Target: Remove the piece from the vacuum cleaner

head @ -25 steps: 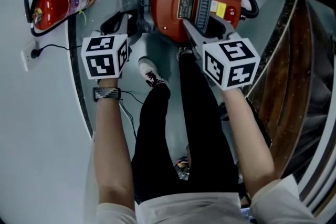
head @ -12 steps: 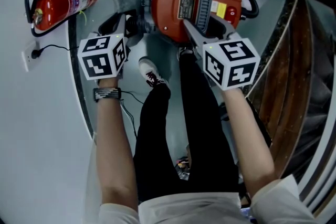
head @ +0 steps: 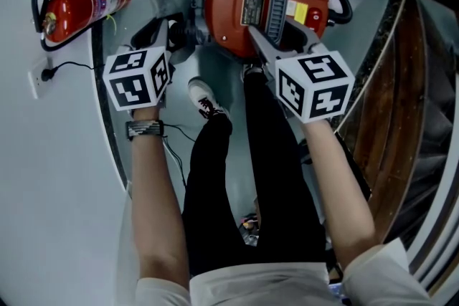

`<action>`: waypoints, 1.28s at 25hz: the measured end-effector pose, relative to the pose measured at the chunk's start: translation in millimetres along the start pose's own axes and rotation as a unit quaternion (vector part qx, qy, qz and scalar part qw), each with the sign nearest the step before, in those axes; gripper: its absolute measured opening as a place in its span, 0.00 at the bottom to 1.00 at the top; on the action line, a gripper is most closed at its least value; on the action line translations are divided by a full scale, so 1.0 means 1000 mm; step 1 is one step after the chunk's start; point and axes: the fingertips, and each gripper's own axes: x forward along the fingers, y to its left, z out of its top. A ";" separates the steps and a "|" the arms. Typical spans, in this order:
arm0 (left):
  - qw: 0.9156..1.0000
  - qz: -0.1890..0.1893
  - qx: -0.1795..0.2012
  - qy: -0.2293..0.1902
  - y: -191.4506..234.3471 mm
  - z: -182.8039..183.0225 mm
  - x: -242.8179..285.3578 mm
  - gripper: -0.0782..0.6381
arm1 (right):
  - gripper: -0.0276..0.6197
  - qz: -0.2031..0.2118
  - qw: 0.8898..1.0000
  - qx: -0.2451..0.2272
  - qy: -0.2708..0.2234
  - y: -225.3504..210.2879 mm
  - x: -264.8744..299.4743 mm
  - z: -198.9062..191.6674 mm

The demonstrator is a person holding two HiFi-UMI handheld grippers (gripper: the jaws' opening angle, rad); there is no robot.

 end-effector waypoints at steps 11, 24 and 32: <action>0.999 -0.028 -0.001 0.028 -0.002 -0.024 -0.025 0.27 | 0.36 -0.004 1.000 -0.001 -0.002 -0.001 -0.001 0.000; 0.995 -0.021 0.039 0.084 -0.019 -0.062 -0.009 0.29 | 0.36 -0.004 1.000 0.000 -0.003 -0.002 0.000 0.000; 0.996 -0.030 0.032 0.080 -0.017 -0.063 -0.014 0.21 | 0.36 -0.005 1.000 -0.001 -0.002 -0.002 0.000 0.000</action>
